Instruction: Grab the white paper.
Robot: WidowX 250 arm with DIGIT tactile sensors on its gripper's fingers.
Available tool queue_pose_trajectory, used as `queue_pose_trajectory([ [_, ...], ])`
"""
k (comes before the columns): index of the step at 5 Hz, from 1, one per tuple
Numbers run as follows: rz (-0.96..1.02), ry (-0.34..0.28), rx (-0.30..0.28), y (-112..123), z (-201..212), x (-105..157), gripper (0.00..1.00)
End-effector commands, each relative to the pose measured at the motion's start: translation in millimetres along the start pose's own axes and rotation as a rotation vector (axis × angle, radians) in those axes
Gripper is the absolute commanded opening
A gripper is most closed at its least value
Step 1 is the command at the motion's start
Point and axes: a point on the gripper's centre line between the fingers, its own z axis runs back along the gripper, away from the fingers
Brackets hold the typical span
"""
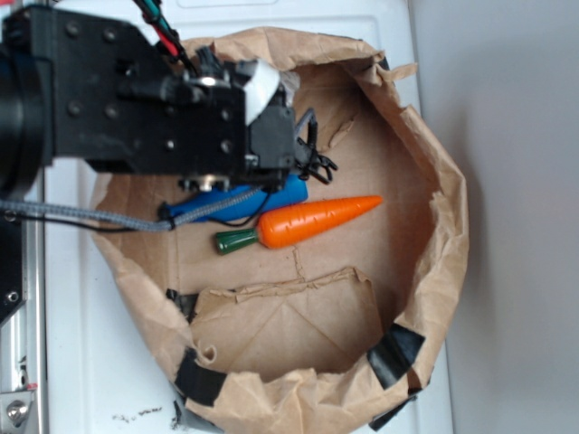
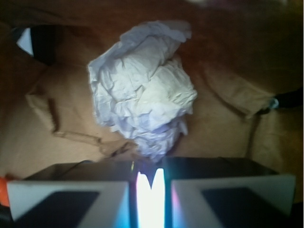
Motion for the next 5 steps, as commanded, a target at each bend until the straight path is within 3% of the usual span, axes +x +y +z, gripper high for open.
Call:
queue_pose_trajectory([
  [1,0.051,-0.063,-0.043,0,12,19,0.60],
  [2,0.099,-0.129,-0.042,-6,-7,26,1.00],
  [3,0.121,-0.128,-0.045,-8,-18,40,1.00],
  [5,0.106,-0.144,-0.076,-15,-36,44,1.00],
])
